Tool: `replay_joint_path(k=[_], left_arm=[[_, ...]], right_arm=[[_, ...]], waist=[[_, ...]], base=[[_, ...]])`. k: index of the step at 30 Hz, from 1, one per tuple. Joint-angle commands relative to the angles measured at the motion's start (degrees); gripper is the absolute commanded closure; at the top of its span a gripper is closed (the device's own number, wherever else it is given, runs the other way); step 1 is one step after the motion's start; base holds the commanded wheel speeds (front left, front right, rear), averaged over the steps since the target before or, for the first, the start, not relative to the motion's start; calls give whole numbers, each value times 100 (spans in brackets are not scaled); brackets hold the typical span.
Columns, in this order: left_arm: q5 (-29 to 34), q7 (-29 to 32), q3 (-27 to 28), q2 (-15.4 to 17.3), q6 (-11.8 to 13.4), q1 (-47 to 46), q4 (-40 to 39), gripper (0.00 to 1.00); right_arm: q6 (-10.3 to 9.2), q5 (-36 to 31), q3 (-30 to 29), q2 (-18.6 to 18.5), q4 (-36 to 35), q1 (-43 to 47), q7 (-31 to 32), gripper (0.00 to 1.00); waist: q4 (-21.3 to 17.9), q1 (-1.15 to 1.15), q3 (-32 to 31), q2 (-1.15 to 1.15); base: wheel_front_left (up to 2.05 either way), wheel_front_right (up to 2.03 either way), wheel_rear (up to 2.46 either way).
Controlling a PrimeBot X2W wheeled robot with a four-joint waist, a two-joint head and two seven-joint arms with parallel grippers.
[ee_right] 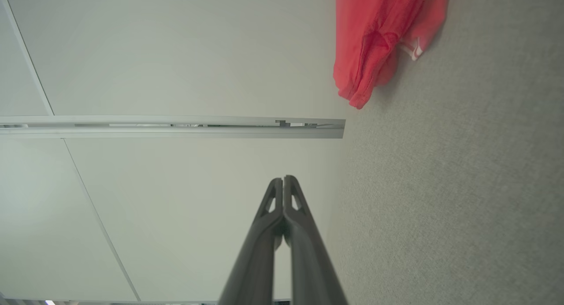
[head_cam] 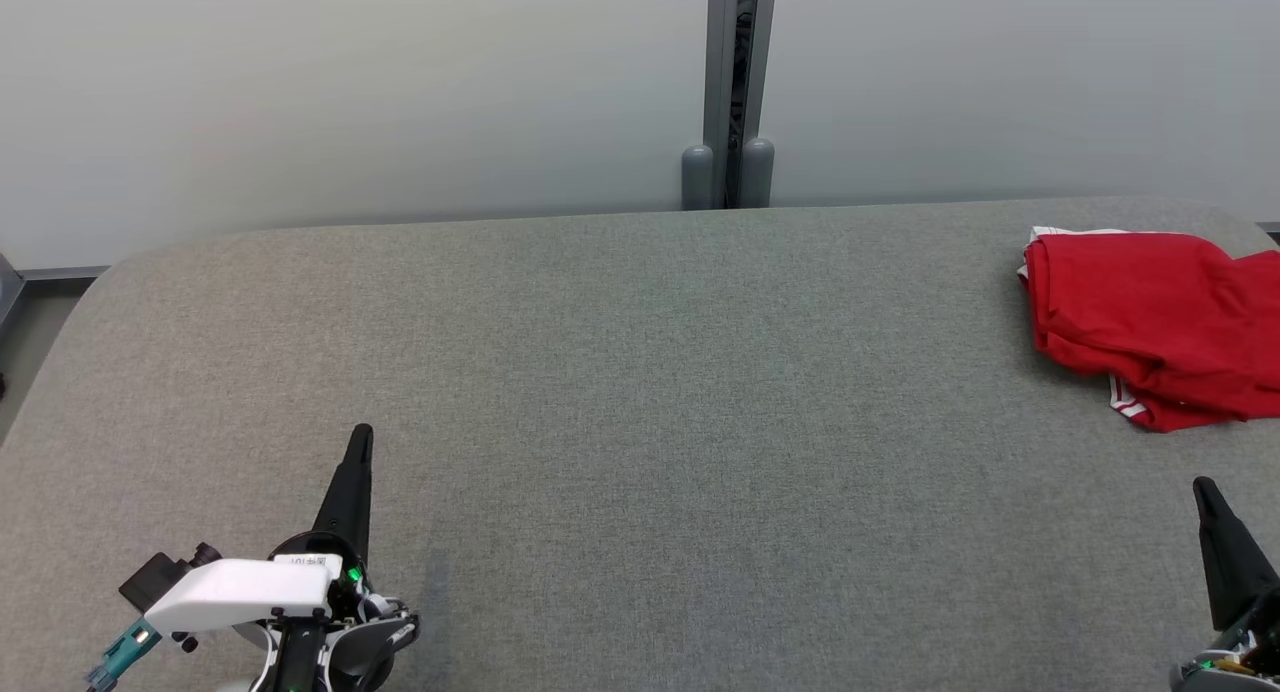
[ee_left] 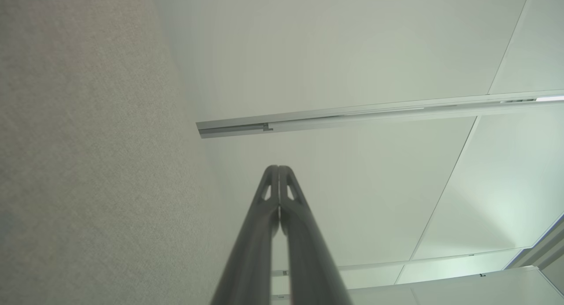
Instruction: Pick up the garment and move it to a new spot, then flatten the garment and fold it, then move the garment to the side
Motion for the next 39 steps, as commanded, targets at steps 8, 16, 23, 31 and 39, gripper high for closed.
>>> replay_joint_path(k=[8,16,23,31,39], left_arm=[[-25,5,17,26,-35,-99,-5,100],[-23,7,18,25,-36,-98,-7,100],[-22,8,21,24,-36,-98,-8,100],[-20,10,22,23,-36,-98,-9,100],[-19,10,22,22,-35,-97,-10,100]], right_arm=[[0,-4,-22,-17,-2,-55,26,100],[0,-16,-30,-9,1,-57,35,100],[0,-22,-38,-3,2,-59,48,100],[0,-33,-46,5,4,-61,58,100],[0,-44,-56,11,6,-64,67,100]], waist=[[0,0,0,0],[0,0,0,0],[0,0,0,0],[0,0,0,0],[0,0,0,0]], base=[[0,0,0],[0,0,0],[0,0,0],[0,0,0],[0,0,0]])
